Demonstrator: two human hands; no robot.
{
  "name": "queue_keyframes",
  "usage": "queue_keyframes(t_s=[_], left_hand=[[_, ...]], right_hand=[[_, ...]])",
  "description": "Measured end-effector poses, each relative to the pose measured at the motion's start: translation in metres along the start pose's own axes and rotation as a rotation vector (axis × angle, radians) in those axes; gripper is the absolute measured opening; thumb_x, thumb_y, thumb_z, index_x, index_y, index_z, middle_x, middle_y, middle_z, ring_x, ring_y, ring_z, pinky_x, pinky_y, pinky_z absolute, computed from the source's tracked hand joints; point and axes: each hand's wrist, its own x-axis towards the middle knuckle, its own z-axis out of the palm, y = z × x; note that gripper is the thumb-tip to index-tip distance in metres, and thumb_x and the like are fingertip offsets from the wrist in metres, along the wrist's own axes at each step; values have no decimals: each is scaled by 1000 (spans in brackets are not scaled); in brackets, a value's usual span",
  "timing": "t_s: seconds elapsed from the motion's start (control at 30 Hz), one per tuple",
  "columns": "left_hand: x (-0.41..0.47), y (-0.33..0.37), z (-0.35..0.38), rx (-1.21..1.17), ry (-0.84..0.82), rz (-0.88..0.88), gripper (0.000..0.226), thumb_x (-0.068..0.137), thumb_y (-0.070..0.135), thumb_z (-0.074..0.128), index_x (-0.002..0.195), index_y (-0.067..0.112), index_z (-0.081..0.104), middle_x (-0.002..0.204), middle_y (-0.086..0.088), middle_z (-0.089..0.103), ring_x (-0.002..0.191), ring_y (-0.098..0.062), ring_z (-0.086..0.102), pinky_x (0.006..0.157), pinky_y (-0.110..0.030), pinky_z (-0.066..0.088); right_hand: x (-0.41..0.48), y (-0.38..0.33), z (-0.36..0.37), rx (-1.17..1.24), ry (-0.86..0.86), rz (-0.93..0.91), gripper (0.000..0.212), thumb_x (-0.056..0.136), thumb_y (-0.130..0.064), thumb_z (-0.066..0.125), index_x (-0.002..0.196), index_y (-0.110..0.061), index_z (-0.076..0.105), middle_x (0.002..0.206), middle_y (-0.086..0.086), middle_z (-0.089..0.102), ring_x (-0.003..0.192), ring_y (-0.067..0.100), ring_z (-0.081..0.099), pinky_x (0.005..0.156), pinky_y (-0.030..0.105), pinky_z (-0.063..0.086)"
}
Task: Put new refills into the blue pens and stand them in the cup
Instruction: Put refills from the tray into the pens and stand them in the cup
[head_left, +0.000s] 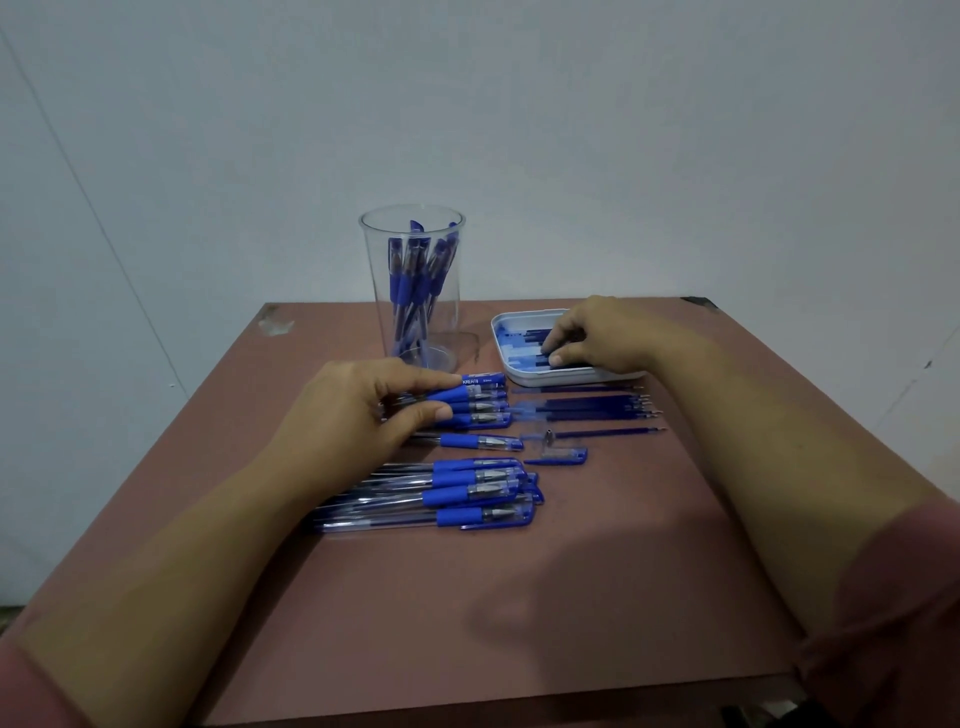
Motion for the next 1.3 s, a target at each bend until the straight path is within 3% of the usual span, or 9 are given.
queue_keyframes(t_s=[0.17,0.43,0.63,0.83,1.0,1.13,1.23,1.3], left_hand=[[-1,-1,0,-12,0,-8,33,80,41,67,112,44,66,91,25,68,82,5,63,76,-29,56],[0,-2,-1,2,-4,0,33,82,34,71,110,49,63,90,31,65,83,8,61,74,-10,46],[0,-1,-1,-10,1,8,35,82,32,72,109,50,61,89,35,62,87,12,61,74,-3,43],[0,-2,-1,10,16,9,34,82,32,73,112,46,63,89,36,61,84,12,60,73,-5,42],[0,-3,-2,13,40,8,32,81,35,71,113,38,69,89,35,61,87,12,60,74,-4,42],[-1,-1,-1,11,51,21,32,82,32,73,113,37,69,90,31,63,83,11,60,72,-6,42],[-1,2,0,-5,57,36,32,82,28,73,113,35,69,89,32,62,81,12,60,71,-3,41],[-2,3,0,-14,60,44,32,82,26,74,113,33,70,88,33,62,80,14,59,71,-2,40]], right_hand=[[-1,-1,1,26,2,-8,8,87,-23,71,87,-29,65,92,-14,62,91,8,59,82,27,45],[-1,0,2,95,16,-28,15,86,-18,72,100,-24,68,92,-7,66,86,7,62,79,23,48],[-2,-1,2,110,23,-36,11,87,-17,72,94,-25,70,89,-10,68,85,7,64,75,21,47],[-21,-21,-8,84,192,-146,8,90,-28,67,94,-35,67,92,-15,64,82,4,58,66,19,40],[-60,-47,-18,79,236,-276,14,89,-30,69,94,-43,68,90,-14,64,79,12,56,67,20,45],[-88,-50,-8,102,324,-318,14,83,-25,75,96,-31,74,86,-16,64,84,3,56,69,6,41],[-96,-41,10,123,409,-340,12,78,-19,80,89,-21,75,79,-20,62,78,-1,57,69,7,42],[-95,-34,20,179,426,-323,14,77,-18,80,85,-27,73,77,-20,62,75,-2,57,68,9,42]])
